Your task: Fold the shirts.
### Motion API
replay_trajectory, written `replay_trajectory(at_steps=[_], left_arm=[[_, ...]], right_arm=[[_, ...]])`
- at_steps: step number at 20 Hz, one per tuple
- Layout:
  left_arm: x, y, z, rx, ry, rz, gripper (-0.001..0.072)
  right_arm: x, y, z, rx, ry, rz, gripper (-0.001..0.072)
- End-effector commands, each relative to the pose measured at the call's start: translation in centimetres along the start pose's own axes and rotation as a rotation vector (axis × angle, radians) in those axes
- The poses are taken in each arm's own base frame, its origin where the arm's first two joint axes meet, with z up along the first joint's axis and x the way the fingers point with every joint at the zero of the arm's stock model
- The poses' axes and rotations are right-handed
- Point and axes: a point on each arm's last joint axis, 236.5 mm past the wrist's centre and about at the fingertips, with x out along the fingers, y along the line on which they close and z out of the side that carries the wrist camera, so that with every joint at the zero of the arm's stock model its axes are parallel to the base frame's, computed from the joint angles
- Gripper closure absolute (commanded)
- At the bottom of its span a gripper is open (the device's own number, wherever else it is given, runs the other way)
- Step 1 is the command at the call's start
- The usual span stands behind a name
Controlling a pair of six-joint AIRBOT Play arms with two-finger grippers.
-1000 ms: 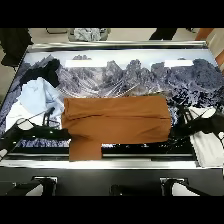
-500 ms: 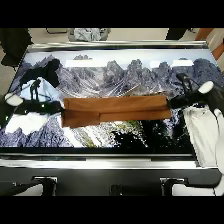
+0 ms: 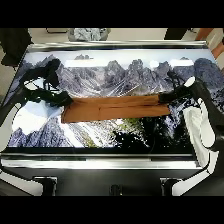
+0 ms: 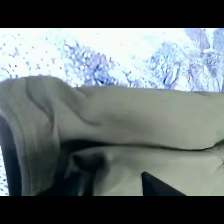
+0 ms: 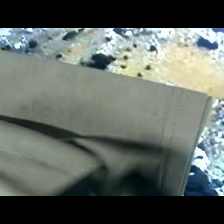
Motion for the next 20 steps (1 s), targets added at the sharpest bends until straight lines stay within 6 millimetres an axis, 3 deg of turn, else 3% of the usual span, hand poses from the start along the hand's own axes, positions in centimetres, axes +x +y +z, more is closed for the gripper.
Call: replay_trajectory(at_steps=[1, 2, 4, 7, 11, 12, 13, 14, 15, 16, 17, 18, 20], left_arm=[[-1.7, -1.2, 0.5, 0.035, 0.015, -0.022, 0.0245], [-3.1, -2.1, 0.9, 0.066, -0.013, -0.026, 0.0254], [-6.0, -4.6, 1.6, 0.125, -0.083, -0.032, 0.0254], [-8.9, -9.1, 1.0, 0.226, -0.141, -0.053, 0.0254], [-9.7, -14.4, -1.1, 0.337, -0.147, -0.089, 0.0254], [-9.4, -15.3, -1.7, 0.356, -0.139, -0.097, 0.0253], [-8.9, -16.1, -2.3, 0.373, -0.125, -0.104, 0.0253], [-8.4, -16.8, -2.8, 0.386, -0.110, -0.109, 0.0254], [-7.7, -17.4, -3.3, 0.400, -0.094, -0.115, 0.0254], [-6.9, -18.0, -3.8, 0.412, -0.081, -0.120, 0.0322], [-5.8, -18.7, -4.1, 0.422, -0.077, -0.125, 0.0606], [-4.2, -19.5, -4.2, 0.425, -0.087, -0.130, 0.0675], [0.0, -21.3, -5.3, 0.381, -0.072, -0.155, 0.0674]], right_arm=[[-2.4, -1.6, 0.1, -0.019, -0.022, -0.018, 0.0078], [-3.2, -2.8, -0.5, 0.016, -0.021, -0.018, 0.0034], [-3.4, -3.7, -2.4, 0.147, -0.003, 0.092, 0.0025], [-1.6, -1.6, -4.0, 0.257, 0.046, 0.302, 0.0009], [1.6, 1.1, -4.5, 0.286, 0.105, 0.367, 0.0028], [2.1, 1.4, -4.2, 0.275, 0.101, 0.359, 0.0109], [2.3, 1.6, -3.7, 0.267, 0.086, 0.348, 0.0283], [1.9, 1.8, -3.0, 0.267, 0.066, 0.354, 0.0612], [1.0, 2.2, -2.2, 0.263, 0.037, 0.364, 0.0669], [-0.3, 2.4, -1.6, 0.234, 0.010, 0.353, 0.0670], [-1.9, 2.7, -0.7, 0.197, -0.024, 0.341, 0.0670], [-4.1, 3.3, 0.1, 0.162, -0.060, 0.329, 0.0671], [-8.8, 5.1, 1.1, 0.097, -0.111, 0.317, 0.0671]])
